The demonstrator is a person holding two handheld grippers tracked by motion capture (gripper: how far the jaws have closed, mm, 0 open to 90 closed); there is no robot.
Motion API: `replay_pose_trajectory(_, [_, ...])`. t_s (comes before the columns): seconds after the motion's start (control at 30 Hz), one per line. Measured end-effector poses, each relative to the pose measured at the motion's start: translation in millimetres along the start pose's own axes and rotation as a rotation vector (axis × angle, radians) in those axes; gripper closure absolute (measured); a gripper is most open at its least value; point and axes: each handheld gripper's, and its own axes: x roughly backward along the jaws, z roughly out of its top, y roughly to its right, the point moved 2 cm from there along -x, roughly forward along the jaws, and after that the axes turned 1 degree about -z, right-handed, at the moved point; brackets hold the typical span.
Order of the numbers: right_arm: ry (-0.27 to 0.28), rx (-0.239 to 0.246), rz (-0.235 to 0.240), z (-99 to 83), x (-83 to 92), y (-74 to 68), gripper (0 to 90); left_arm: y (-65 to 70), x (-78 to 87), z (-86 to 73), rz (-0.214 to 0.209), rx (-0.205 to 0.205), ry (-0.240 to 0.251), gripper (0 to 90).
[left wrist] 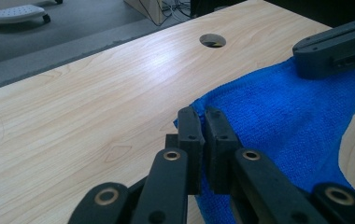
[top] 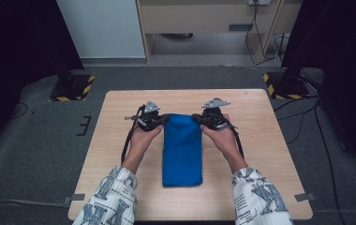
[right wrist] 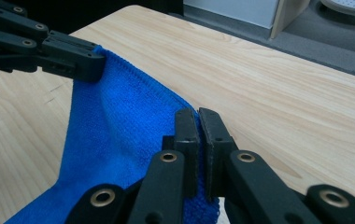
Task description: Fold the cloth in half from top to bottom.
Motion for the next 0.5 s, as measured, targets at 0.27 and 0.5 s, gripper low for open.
replay_pose_trajectory(0.27, [0.000, 0.013, 0.017, -7.7, 5.8, -4.6, 87.2, 5.6, 5.2, -3.6, -0.013, -0.014, 0.006, 86.1])
replay_pose_trajectory(0.5, [0.000, 0.035, 0.041, -10.8, 11.0, -14.4, 87.1, 6.0, 12.1, -8.5, -0.020, -0.016, 0.006, 86.0])
